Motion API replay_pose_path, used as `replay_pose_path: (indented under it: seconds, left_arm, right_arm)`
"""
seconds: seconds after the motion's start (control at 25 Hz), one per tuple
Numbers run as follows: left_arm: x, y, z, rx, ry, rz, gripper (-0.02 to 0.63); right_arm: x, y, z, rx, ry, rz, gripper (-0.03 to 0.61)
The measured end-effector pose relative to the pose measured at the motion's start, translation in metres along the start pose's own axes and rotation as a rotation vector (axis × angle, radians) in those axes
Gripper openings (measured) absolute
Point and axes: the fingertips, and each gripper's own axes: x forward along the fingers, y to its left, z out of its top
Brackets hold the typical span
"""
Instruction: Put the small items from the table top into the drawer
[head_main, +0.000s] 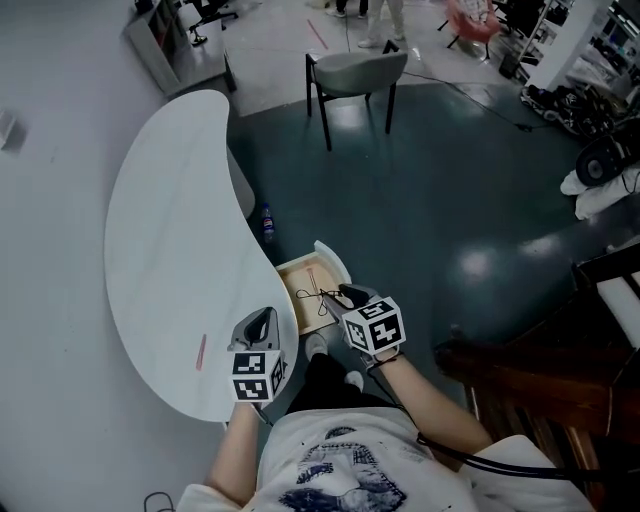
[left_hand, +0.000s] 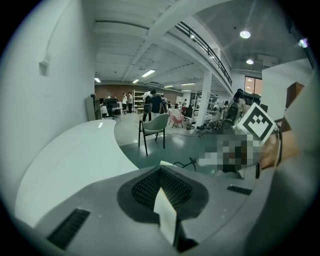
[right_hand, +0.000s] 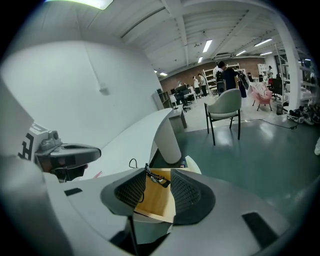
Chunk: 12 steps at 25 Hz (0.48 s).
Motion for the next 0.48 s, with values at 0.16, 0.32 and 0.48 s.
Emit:
replay_pose_path:
  seconds: [0.16, 0.32, 0.48]
  left_arm:
    - [0.029, 0.019, -0.005, 0.013, 0.021, -0.022, 0.02]
    - [0.052, 0.035, -0.011, -0.004, 0.039, -0.032, 0.02]
    - [0.072, 0.046, -0.016, -0.016, 0.044, -0.042, 0.02]
  right_arm:
    - [0.031, -0.013, 0.001, 0.018, 0.025, -0.022, 0.169]
    - [0.054, -0.024, 0.0, 0.034, 0.046, -0.037, 0.169]
    - [0.076, -0.034, -0.008, 0.049, 0.068, -0.048, 0.169]
